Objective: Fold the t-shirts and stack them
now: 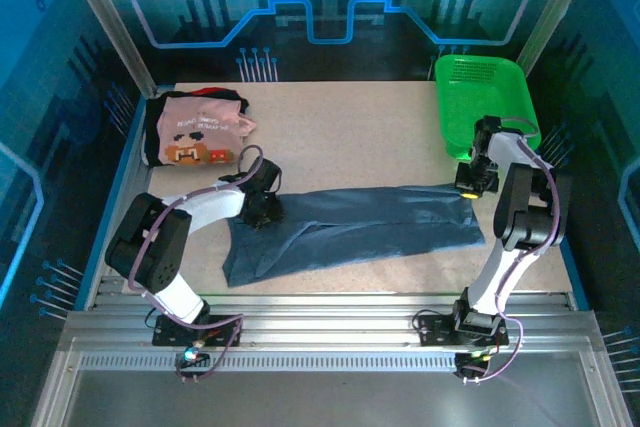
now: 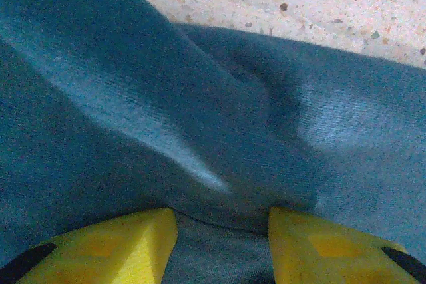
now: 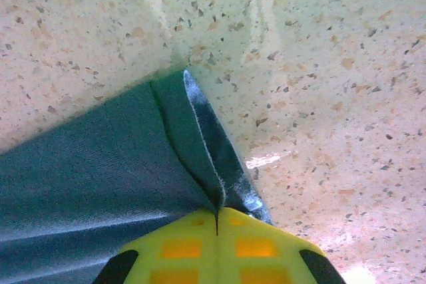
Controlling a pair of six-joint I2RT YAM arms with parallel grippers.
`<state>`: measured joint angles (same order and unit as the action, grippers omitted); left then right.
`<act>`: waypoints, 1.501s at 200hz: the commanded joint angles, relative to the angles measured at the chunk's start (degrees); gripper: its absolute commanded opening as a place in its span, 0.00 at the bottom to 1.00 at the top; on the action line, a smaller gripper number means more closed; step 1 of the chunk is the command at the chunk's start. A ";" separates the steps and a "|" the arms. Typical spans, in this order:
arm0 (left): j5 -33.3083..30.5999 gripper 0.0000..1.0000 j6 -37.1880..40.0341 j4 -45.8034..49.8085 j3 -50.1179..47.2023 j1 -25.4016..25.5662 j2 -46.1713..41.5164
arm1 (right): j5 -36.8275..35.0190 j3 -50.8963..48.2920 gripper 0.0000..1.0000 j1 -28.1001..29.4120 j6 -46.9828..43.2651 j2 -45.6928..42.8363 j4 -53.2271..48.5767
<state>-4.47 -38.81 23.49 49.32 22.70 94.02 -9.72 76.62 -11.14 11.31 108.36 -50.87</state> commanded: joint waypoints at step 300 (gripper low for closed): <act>13.03 0.59 2.53 12.92 6.14 -0.42 -6.60 | 29.79 -19.84 0.89 15.54 3.55 -29.75 9.11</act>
<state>6.15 -38.85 40.53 52.95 22.24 82.67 20.10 56.03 3.99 14.76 79.18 -41.98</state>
